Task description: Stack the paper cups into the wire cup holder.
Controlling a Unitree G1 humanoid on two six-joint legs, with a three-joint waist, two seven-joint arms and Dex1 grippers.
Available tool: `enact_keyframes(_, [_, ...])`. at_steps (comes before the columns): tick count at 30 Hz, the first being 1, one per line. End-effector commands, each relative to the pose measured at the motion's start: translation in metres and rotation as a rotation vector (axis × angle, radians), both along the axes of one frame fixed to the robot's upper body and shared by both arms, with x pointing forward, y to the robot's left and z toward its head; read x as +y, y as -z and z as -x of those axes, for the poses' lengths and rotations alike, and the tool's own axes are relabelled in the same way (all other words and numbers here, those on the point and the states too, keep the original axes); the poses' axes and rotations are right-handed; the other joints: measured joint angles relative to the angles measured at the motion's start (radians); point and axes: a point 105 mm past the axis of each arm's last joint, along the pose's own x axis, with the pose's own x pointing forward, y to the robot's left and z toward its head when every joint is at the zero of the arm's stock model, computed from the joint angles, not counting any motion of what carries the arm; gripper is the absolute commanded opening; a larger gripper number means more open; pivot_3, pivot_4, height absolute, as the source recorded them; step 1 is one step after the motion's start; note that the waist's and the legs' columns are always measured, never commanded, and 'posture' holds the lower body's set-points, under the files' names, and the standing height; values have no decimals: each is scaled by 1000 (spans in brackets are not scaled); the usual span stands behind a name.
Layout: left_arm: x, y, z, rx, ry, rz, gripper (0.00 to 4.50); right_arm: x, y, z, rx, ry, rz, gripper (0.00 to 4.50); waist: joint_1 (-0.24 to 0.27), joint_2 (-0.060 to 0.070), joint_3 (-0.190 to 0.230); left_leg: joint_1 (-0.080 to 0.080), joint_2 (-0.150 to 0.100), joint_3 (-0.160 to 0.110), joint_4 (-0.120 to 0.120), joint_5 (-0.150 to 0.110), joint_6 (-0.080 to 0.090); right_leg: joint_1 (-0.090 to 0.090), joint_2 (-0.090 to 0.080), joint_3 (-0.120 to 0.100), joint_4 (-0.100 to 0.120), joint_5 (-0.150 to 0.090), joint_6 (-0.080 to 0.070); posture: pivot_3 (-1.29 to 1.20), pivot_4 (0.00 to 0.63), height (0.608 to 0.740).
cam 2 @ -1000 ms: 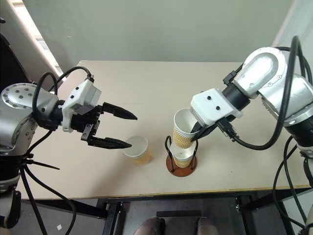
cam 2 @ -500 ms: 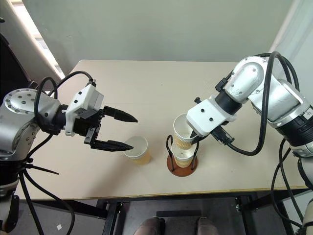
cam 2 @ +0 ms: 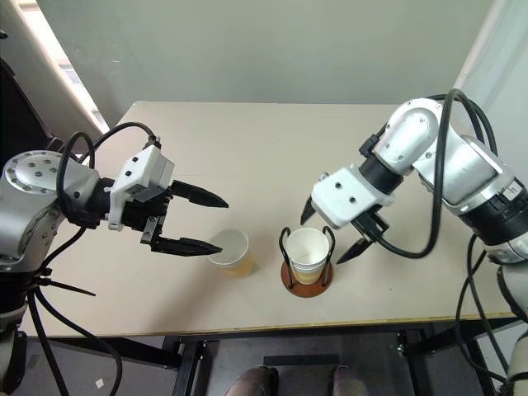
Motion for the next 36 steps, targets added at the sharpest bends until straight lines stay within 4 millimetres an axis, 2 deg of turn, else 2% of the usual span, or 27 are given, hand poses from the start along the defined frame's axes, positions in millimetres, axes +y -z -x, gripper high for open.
enact_keyframes(1, [10, -11, -14, -77, 5, -82, 4500, 9, -37, -35, -65, 227, -285, 4432, 0, 0, 0, 1, 0, 0, 0, 0, 0, 0, 0, 0, 0, 0, -1, 0, 150, 740])
enact_keyframes(4, [12, -10, -24, -74, 37, -132, 4500, 19, -41, -39, -6, 276, -451, 4432, 4, -1, 0, 0, 0, -2, 0, 1, -1, 0, 0, 0, 0, 1, -2, 0, 150, 740])
enact_keyframes(6, [12, -7, -31, -62, 56, -165, 4500, 29, -49, -32, 78, 294, -580, 4432, 7, -1, -1, -1, -1, -2, 0, 1, -1, 0, 0, 0, -1, 1, -2, 0, 150, 740])
enact_keyframes(8, [9, -1, -39, -40, 76, -200, 4500, 33, -49, -16, 166, 289, -637, 4432, 8, -1, -1, -3, -1, -1, 0, 1, -1, -2, -1, 0, -2, 1, -1, 0, 150, 740])
enact_keyframes(10, [6, 8, -44, -16, 100, -239, 4500, 32, -45, -3, 225, 292, -642, 4432, 9, -1, -1, -7, -1, -2, 0, 1, -1, -4, 0, -1, -5, 3, 1, 0, 150, 740])
enact_keyframes(13, [2, 21, -46, 16, 144, -280, 4500, 30, -40, 5, 260, 311, -636, 4432, 9, -1, -1, -13, -1, -2, 2, 7, -11, -6, 0, -2, -9, 8, 11, 0, 150, 740])
enact_keyframes(22, [-15, 49, -59, 65, 229, -378, 4500, 14, -29, 7, 207, 397, -596, 4432, 13, -1, -1, -16, -1, -2, 4, 6, -10, -8, -1, -2, -10, 9, 16, 0, 150, 740])
enact_keyframes(27, [-23, 55, -60, 68, 277, -391, 4500, 10, -27, 11, 184, 415, -583, 4432, 13, -1, -1, -15, -1, -2, 4, 3, -2, -8, -1, -2, -9, 11, 18, 0, 150, 740])
enact_keyframes(30, [-24, 57, -58, 70, 300, -404, 3891, 7, -27, 12, 168, 428, -582, 4500, 13, -1, -1, -15, -1, -2, 4, 4, -1, -8, -1, -2, -8, 12, 20, 0, 150, 740])
enact_keyframes(36, [-25, 49, -58, 56, 311, -404, 1747, -8, -31, 10, 121, 480, -573, 4500, 14, -1, -1, -16, -1, -2, 6, 4, 0, -7, -1, -1, -8, 13, 22, 0, 150, 740])
